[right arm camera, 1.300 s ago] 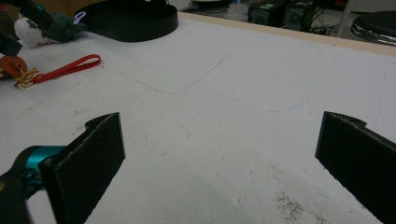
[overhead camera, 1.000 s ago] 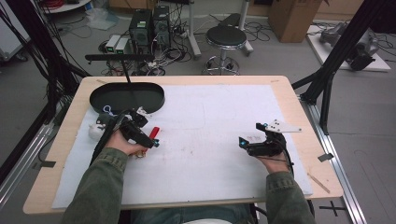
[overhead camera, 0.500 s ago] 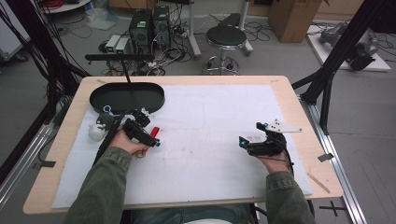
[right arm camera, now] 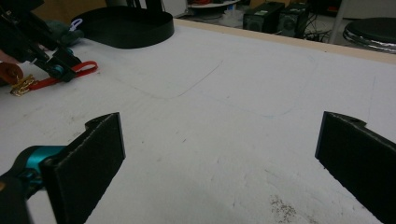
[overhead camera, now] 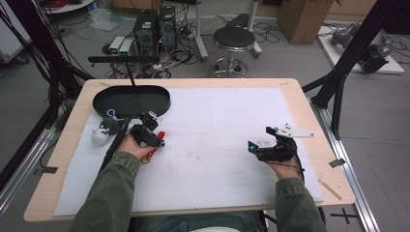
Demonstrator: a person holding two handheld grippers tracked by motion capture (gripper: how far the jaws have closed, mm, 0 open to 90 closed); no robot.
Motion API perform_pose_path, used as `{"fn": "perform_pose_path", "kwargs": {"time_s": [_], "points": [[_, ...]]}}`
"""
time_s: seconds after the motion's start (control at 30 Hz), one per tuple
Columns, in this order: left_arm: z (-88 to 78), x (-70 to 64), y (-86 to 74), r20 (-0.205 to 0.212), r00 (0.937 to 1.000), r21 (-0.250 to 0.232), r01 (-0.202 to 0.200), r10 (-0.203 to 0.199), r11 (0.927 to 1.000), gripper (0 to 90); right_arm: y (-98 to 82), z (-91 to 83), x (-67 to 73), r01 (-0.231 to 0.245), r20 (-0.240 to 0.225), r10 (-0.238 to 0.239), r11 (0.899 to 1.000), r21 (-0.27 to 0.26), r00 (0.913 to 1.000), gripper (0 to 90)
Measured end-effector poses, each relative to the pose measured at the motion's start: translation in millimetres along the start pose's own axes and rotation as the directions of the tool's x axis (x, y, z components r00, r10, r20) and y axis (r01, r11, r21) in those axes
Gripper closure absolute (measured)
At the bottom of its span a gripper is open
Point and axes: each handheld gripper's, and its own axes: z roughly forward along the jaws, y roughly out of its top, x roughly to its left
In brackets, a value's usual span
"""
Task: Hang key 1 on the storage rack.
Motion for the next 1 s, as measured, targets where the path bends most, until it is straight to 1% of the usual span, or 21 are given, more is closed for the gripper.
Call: {"fn": "perform_pose_path", "kwargs": {"time_s": [0.03, 0.07, 0.1, 0.17, 0.2, 0.23, 0.27, 0.3, 0.37, 0.4, 0.43, 0.5, 0.53, 0.57, 0.63, 0.67, 0.7, 0.77, 0.83, 0.9, 1.0], "points": [[0.3, -0.5, 0.1, -0.001, 1.0000, -0.002, -0.002, 0.002, 1.0000, 72.0, 0.1, 0.0, -0.6, 0.002, 0.006, -0.002, 1.000, -0.002, 1.0000, 0.4], [0.5, -1.4, 0.2, -0.003, 1.0000, 0.001, -0.005, 0.005, 1.0000, 74.1, 0.0, 0.0, -0.5, -0.001, 0.007, 0.001, 1.000, -0.001, 1.0000, 0.4], [0.0, -2.0, 0.2, -0.007, 0.9998, -0.001, -0.016, 0.016, 0.9999, 74.5, -0.1, -0.1, -0.3, -0.006, 0.009, 0.006, 1.000, 0.001, 0.9999, 0.4], [-0.4, -2.6, -0.3, -0.010, 0.9996, -0.006, -0.025, 0.025, 0.9997, 74.7, 0.0, -0.1, -0.6, 0.004, 0.008, -0.004, 1.000, -0.001, 1.0000, 0.4], [-1.4, -2.7, -0.3, -0.009, 0.9993, -0.003, -0.036, 0.036, 0.9993, 74.8, -0.1, -0.2, -0.2, 0.001, 0.005, -0.001, 1.000, 0.002, 1.0000, 0.4], [-2.3, -2.7, -0.3, -0.008, 0.9991, -0.004, -0.041, 0.041, 0.9992, 74.7, 0.0, 0.0, -0.7, 0.006, 0.007, -0.006, 1.000, -0.001, 1.0000, 0.4], [-3.2, -2.4, -0.3, -0.006, 0.9992, -0.008, -0.040, 0.040, 0.9992, 74.8, -0.1, -0.1, -0.3, -0.001, 0.004, 0.001, 1.000, 0.002, 1.0000, 0.4], [-5.1, -1.4, -0.1, -0.001, 0.9994, -0.011, -0.035, 0.035, 0.9993, 74.8, -0.1, 0.0, -0.2, -0.004, 0.004, 0.004, 1.000, 0.002, 1.0000, 0.5], [-8.8, 2.3, -0.2, 0.025, 0.9996, -0.022, -0.015, 0.015, 0.9997, 74.9, -0.1, 0.1, -0.7, 0.000, 0.006, 0.000, 1.000, 0.000, 1.0000, 0.4], [-12.1, 4.8, -0.3, 0.031, 0.9995, -0.025, -0.001, 0.002, 0.9997, 74.9, -0.1, -0.2, 0.1, -0.011, 0.006, 0.011, 1.000, 0.005, 0.9999, 0.4], [-14.4, 7.2, -0.7, 0.041, 0.9991, -0.028, 0.009, -0.008, 0.9996, 74.9, 0.0, 0.2, -0.5, -0.001, 0.006, 0.001, 1.000, -0.001, 1.0000, 0.4], [-19.2, 12.2, -1.4, 0.055, 0.9980, -0.033, 0.034, -0.032, 0.9989, 75.0, -0.1, 0.3, -0.2, -0.004, 0.006, 0.004, 1.000, 0.000, 1.0000, 0.4], [-21.2, 14.1, -1.5, 0.058, 0.9975, -0.037, 0.042, -0.040, 0.9984, 75.0, -0.1, 0.2, -0.1, -0.003, 0.006, 0.003, 1.000, 0.001, 1.0000, 0.5], [-24.5, 16.8, -1.6, 0.060, 0.9964, -0.046, 0.063, -0.060, 0.9969, 75.0, 0.0, 0.3, -0.1, -0.004, 0.005, 0.004, 1.000, 0.001, 1.0000, 0.5], [-29.2, 20.2, -0.9, 0.073, 0.9939, -0.055, 0.087, -0.083, 0.9947, 75.0, -0.1, 0.4, 0.1, -0.004, 0.003, 0.004, 1.000, 0.002, 1.0000, 0.4], [-33.7, 21.6, 0.7, 0.064, 0.9944, -0.061, 0.089, -0.085, 0.9942, 75.0, -0.1, 0.5, 0.1, -0.005, 0.003, 0.005, 1.000, 0.002, 1.0000, 0.4], [-38.0, 22.2, 3.1, 0.058, 0.9949, -0.067, 0.086, -0.083, 0.9940, 75.0, -0.2, 0.6, -0.2, -0.003, 0.005, 0.003, 1.000, 0.004, 1.0000, 0.4], [-48.2, 22.0, 9.9, 0.058, 0.9955, -0.103, 0.080, -0.074, 0.9915, 75.0, -0.2, 0.7, -0.2, -0.003, 0.005, 0.003, 1.000, 0.004, 1.0000, 0.4], [-59.2, 21.2, 18.5, 0.074, 0.9953, -0.118, 0.072, -0.064, 0.9903, 75.0, -0.2, 0.8, -0.1, -0.005, 0.004, 0.005, 1.000, 0.003, 1.0000, 0.4], [-69.1, 18.6, 27.3, 0.060, 0.9974, -0.137, 0.049, -0.041, 0.9894, 75.0, -0.3, 0.8, -0.3, -0.002, 0.005, 0.002, 1.000, 0.005, 1.0000, 0.4], [-80.3, 16.4, 39.1, 0.044, 0.9989, -0.149, 0.018, -0.011, 0.9887, 75.0, -0.2, 0.5, -0.2, -0.005, 0.004, 0.005, 1.000, 0.001, 1.0000, 0.4]]}}
